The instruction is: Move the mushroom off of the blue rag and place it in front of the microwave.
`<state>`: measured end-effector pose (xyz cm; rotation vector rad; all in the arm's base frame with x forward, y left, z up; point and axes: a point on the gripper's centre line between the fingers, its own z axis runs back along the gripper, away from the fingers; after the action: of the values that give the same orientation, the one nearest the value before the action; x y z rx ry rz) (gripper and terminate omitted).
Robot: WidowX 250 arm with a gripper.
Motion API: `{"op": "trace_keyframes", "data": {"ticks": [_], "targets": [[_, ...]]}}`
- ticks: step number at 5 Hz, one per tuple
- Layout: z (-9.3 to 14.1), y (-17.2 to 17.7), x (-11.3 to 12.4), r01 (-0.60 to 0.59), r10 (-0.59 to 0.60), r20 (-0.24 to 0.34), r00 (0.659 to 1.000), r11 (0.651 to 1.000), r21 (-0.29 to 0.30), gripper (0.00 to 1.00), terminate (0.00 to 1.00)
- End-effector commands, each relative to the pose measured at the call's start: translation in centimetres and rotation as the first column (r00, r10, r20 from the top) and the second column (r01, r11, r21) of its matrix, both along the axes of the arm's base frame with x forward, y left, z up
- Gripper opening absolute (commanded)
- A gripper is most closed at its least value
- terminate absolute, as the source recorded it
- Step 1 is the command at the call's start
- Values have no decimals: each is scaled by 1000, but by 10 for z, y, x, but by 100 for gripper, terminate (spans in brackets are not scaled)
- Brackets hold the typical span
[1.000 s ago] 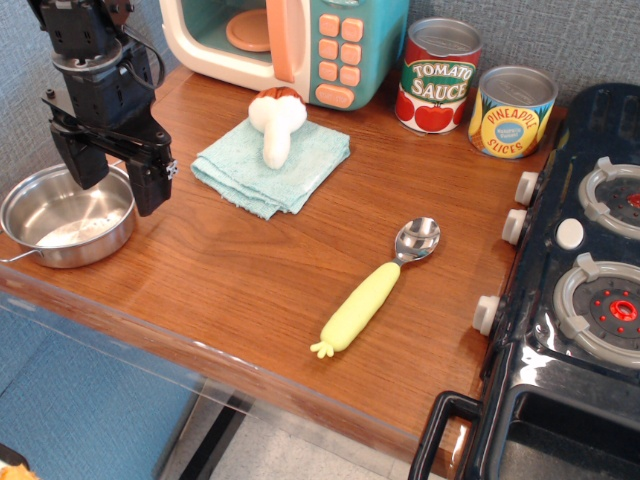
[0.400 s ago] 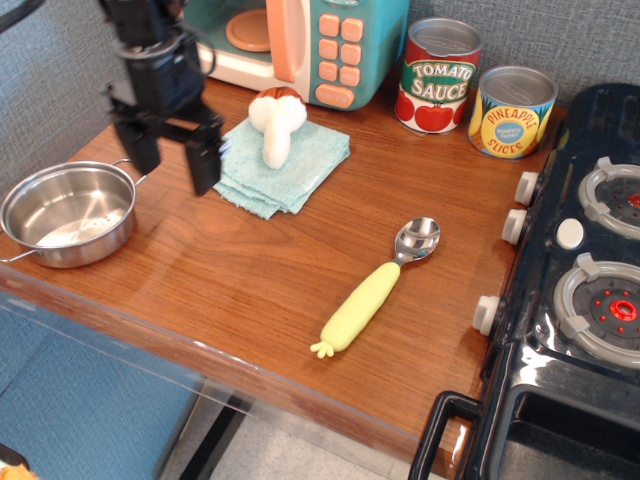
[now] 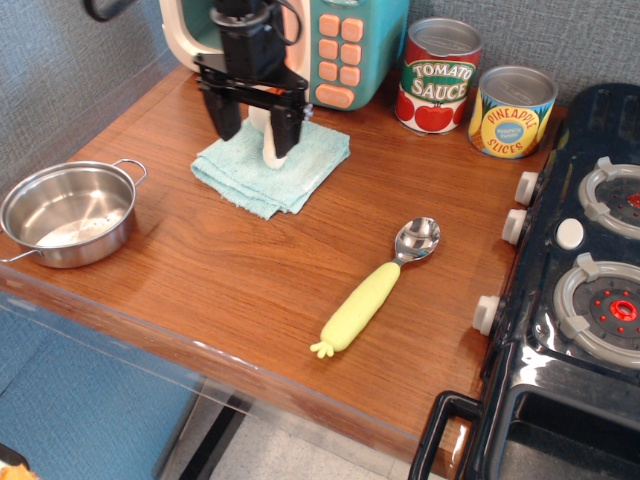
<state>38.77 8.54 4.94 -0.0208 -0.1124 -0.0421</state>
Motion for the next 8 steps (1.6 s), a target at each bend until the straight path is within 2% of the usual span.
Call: {"op": "trace_keyframes", "data": {"ticks": [1, 2, 4, 5, 6, 7, 8], "targets": [[12, -1, 21, -13, 12, 57, 998, 1000, 14, 100, 0], [7, 3, 21, -33, 32, 57, 998, 999, 17, 0, 0], [7, 5, 24, -31, 30, 57, 998, 999, 14, 0, 0], [27, 14, 26, -31, 29, 104, 994, 999, 21, 0, 0], [58, 39, 20, -71, 68, 166, 984, 997, 14, 0, 0], [67, 67, 7, -114, 107, 170, 980, 993, 30, 0, 0], [61, 102, -4, -161, 153, 135, 979, 986, 52, 0, 0]]}}
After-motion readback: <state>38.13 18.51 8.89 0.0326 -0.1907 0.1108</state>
